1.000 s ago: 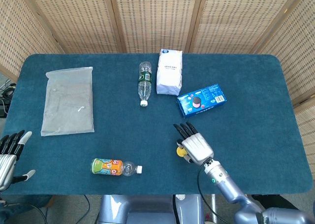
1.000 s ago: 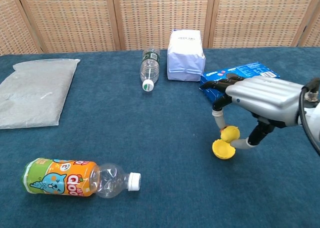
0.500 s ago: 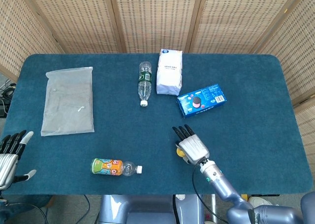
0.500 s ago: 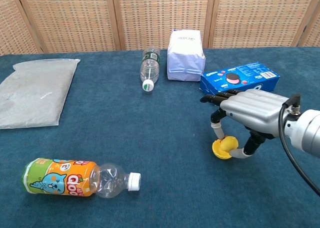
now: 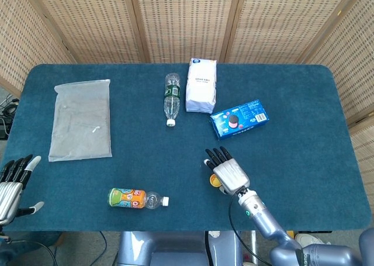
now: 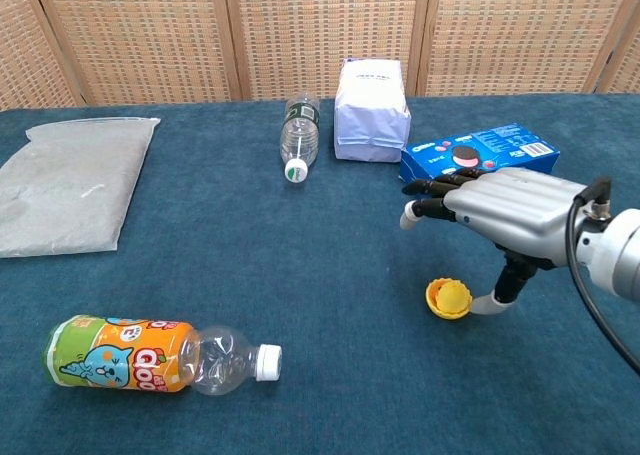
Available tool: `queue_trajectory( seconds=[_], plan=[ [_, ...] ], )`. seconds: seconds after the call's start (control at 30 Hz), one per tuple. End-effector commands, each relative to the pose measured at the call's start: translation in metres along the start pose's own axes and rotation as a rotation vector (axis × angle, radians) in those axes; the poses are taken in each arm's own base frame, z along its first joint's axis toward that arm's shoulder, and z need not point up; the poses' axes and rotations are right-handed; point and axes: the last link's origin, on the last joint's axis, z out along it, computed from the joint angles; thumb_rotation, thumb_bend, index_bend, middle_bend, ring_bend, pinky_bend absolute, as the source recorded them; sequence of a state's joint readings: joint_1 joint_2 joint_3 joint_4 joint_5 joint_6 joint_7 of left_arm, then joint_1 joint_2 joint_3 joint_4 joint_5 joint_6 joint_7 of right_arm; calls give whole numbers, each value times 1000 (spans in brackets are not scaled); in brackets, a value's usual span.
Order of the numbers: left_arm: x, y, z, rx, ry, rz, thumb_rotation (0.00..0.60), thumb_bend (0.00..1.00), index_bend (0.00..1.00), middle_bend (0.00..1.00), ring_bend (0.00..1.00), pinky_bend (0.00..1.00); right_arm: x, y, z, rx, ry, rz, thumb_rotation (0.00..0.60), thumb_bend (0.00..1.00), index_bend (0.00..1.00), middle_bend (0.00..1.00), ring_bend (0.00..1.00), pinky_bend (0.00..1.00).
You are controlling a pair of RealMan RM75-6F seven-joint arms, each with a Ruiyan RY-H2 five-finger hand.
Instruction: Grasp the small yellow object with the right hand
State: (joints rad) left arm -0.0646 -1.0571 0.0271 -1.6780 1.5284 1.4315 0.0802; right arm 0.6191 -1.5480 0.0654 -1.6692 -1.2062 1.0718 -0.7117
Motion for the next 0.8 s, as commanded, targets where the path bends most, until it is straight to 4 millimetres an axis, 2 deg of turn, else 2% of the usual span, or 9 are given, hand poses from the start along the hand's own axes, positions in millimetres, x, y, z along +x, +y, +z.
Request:
queue_trajectory(
  seconds=[0.03,0.17,0.33,0.47,0.57,0.67,0.8],
  plan=[
    [1,0,-1,1,3,-4,600,25,0,0,0,0,7,3,-8,-4,21,7,600,43,168,0,0,0],
    [3,-1,-3,-2,14,-10,600,25,0,0,0,0,29,20,-34,-30,102,40,600,42,168,0,0,0],
    [6,-1,-6,-9,27,-14,600,26,0,0,0,0,39,60,-73,-97,183,105,600,3,124,0,0,0],
    [10,0,-11,-19,48,-19,600,26,0,0,0,0,32,98,-104,-160,247,160,600,0,11,0,0,0],
    [12,1,-15,-23,61,-20,600,27,0,0,0,0,19,132,-128,-251,244,110,600,0,0,0,0,0],
    [13,0,-17,-20,70,-21,600,27,0,0,0,0,9,146,-140,-312,246,106,600,0,0,0,0,0],
    [13,0,-18,-18,74,-23,600,26,0,0,0,0,4,154,-152,-344,239,132,600,0,0,0,0,0]
  ],
)
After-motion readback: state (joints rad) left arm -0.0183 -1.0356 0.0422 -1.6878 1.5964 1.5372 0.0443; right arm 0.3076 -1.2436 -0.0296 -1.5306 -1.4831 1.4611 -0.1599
